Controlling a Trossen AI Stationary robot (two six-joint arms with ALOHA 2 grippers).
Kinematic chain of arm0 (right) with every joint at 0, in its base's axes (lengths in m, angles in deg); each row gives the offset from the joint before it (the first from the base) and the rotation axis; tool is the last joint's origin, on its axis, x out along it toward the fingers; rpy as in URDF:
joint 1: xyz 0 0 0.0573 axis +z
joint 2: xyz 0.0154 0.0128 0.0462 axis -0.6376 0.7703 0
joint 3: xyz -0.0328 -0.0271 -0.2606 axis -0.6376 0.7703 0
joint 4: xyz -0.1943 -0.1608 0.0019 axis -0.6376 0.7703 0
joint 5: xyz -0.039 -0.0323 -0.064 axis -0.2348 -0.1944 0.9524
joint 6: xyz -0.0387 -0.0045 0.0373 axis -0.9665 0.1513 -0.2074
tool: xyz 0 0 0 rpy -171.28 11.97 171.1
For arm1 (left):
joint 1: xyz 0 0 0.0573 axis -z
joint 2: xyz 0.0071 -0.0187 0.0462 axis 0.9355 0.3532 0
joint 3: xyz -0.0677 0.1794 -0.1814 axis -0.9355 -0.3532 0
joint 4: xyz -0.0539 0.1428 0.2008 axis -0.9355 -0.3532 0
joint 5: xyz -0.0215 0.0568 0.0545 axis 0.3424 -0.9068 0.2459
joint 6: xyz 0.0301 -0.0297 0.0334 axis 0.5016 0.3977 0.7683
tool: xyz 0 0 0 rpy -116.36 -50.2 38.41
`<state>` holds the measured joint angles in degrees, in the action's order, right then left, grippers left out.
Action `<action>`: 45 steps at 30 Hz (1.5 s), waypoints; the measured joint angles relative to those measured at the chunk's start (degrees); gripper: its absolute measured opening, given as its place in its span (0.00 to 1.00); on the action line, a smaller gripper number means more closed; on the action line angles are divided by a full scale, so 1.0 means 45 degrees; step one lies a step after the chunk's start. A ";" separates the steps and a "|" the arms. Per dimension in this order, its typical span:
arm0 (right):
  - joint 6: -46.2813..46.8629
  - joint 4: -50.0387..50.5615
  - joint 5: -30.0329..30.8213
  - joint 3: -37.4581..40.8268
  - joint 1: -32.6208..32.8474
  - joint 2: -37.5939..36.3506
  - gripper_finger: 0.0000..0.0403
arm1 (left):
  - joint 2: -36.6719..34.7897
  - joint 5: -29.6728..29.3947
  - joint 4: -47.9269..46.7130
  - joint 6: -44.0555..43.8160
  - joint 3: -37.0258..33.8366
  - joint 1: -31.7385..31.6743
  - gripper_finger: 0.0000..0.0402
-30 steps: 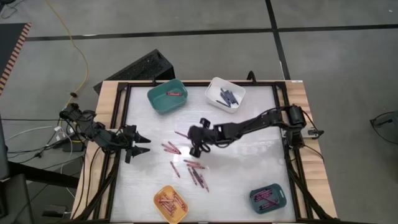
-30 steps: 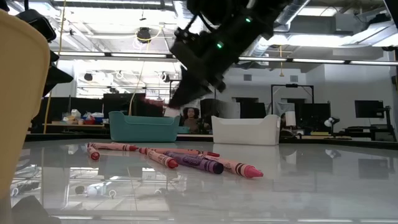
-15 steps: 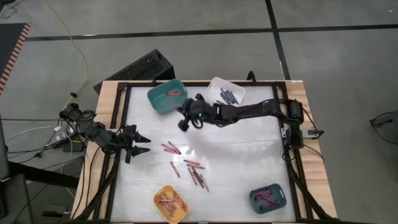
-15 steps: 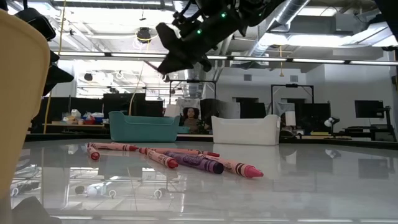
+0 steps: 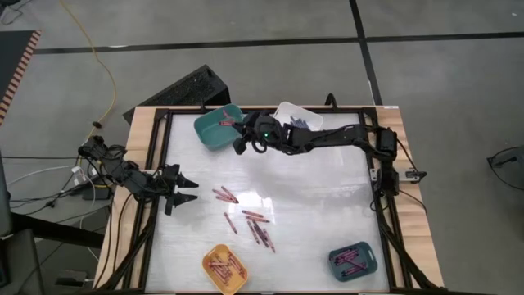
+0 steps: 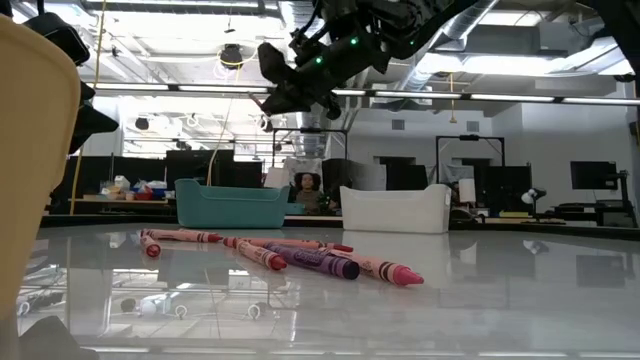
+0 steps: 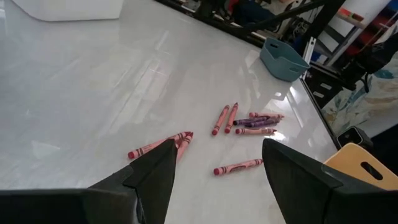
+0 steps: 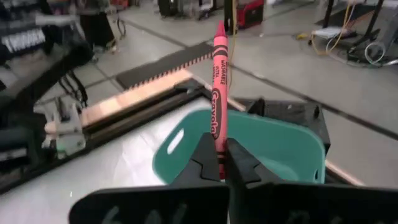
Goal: Sort crayons
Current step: Put the red crayon into the top green bin
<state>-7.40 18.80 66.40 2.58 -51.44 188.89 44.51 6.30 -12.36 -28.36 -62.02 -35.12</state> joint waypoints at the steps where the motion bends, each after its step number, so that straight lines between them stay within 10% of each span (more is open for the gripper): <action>1: -0.0003 0.0050 -0.0132 0.0012 -0.0017 0.0038 0.00 | 0.0000 -0.0004 0.0001 -0.0003 0.0000 0.0000 0.57; 22: -0.1053 0.3852 -0.0624 -0.3989 -0.0665 0.3139 0.00 | 0.0005 0.0348 -0.0215 -0.0068 -0.0002 0.0000 0.57; 45: 0.0473 0.6237 -0.0240 -0.4231 -0.1270 0.3549 0.10 | 0.0005 0.0477 -0.0278 -0.0126 0.0000 0.0000 0.57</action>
<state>-5.28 46.87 65.32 -16.46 -57.15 204.86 44.53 8.45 -13.61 -28.93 -62.02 -35.12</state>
